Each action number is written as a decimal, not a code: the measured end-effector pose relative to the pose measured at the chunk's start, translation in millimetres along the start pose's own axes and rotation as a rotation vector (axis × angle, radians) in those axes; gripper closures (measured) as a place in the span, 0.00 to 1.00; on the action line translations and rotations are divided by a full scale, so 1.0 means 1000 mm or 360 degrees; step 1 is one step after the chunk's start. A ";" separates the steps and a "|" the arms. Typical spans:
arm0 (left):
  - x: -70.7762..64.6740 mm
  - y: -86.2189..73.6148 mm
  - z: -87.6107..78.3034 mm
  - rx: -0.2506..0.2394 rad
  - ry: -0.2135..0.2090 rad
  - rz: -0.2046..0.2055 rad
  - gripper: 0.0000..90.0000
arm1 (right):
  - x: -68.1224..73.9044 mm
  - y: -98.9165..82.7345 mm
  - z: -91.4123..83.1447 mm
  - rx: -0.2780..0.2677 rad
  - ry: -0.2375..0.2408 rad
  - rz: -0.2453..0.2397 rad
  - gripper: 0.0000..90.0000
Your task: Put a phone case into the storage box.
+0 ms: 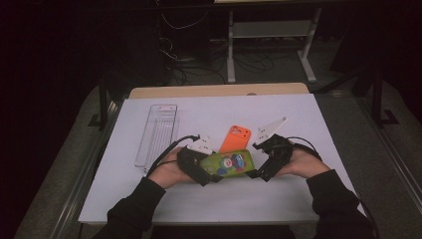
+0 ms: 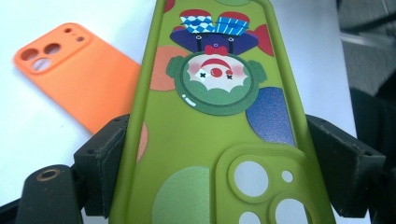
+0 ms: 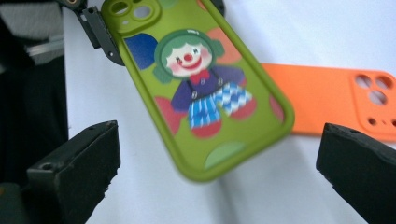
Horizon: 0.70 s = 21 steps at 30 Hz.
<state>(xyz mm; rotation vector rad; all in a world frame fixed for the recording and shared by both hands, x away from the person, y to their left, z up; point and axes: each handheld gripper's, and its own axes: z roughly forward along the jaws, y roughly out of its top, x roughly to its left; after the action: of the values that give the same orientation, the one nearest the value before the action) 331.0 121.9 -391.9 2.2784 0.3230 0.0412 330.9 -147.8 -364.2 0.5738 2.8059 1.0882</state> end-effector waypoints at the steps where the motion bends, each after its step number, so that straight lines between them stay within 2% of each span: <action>1: 0.001 0.000 -0.001 -0.0005 0.0020 -0.0010 0.17 | 0.000 -0.001 -0.001 -0.0011 0.0000 0.0054 0.00; 2: 0.001 0.001 -0.001 -0.0008 0.0035 -0.0030 0.17 | -0.001 -0.004 -0.003 -0.0045 -0.0038 0.0099 0.00; 4: 0.001 0.000 -0.001 -0.0010 0.0066 -0.0053 0.17 | -0.001 -0.008 -0.005 -0.0125 -0.0050 0.0210 0.02; 5: 0.001 0.000 -0.001 -0.0010 0.0066 -0.0053 0.17 | -0.003 -0.011 -0.007 -0.0175 -0.0067 0.0237 0.04; 8: 0.002 0.000 -0.002 0.0017 0.0148 -0.0100 0.17 | -0.004 -0.018 -0.007 -0.0294 -0.0128 0.0311 0.04; 10: 0.004 0.000 -0.002 0.0032 0.0174 -0.0122 0.17 | -0.003 -0.022 -0.004 -0.0289 -0.0152 0.0352 0.01; 13: 0.003 0.000 -0.002 0.0020 0.0207 -0.0194 0.17 | 0.001 -0.027 0.002 -0.0250 -0.0236 0.0400 0.00; 14: 0.005 0.000 -0.003 0.0053 0.0198 -0.0181 0.17 | 0.003 -0.029 0.005 -0.0248 -0.0257 0.0422 0.00; 15: 0.005 0.000 -0.002 0.0017 0.0206 -0.0220 0.17 | 0.004 -0.031 0.006 -0.0258 -0.0270 0.0441 0.00; 16: 0.006 0.000 -0.004 0.0037 0.0205 -0.0197 0.17 | 0.005 -0.034 0.009 -0.0279 -0.0286 0.0471 0.00; 17: 0.005 0.000 -0.003 0.0001 0.0212 -0.0235 0.17 | 0.007 -0.036 0.011 -0.0296 -0.0290 0.0491 0.00; 19: 0.006 0.000 -0.005 -0.0015 0.0206 -0.0246 0.17 | 0.010 -0.039 0.014 -0.0326 -0.0303 0.0515 0.00; 21: 0.006 0.000 -0.006 -0.0018 0.0209 -0.0254 0.17 | 0.013 -0.040 0.016 -0.0360 -0.0353 0.0511 0.00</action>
<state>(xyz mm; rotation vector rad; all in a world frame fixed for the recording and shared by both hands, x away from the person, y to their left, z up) 336.2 127.3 -388.2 2.2366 0.5708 0.1101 309.8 -160.4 -402.2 1.0701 2.4141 1.2809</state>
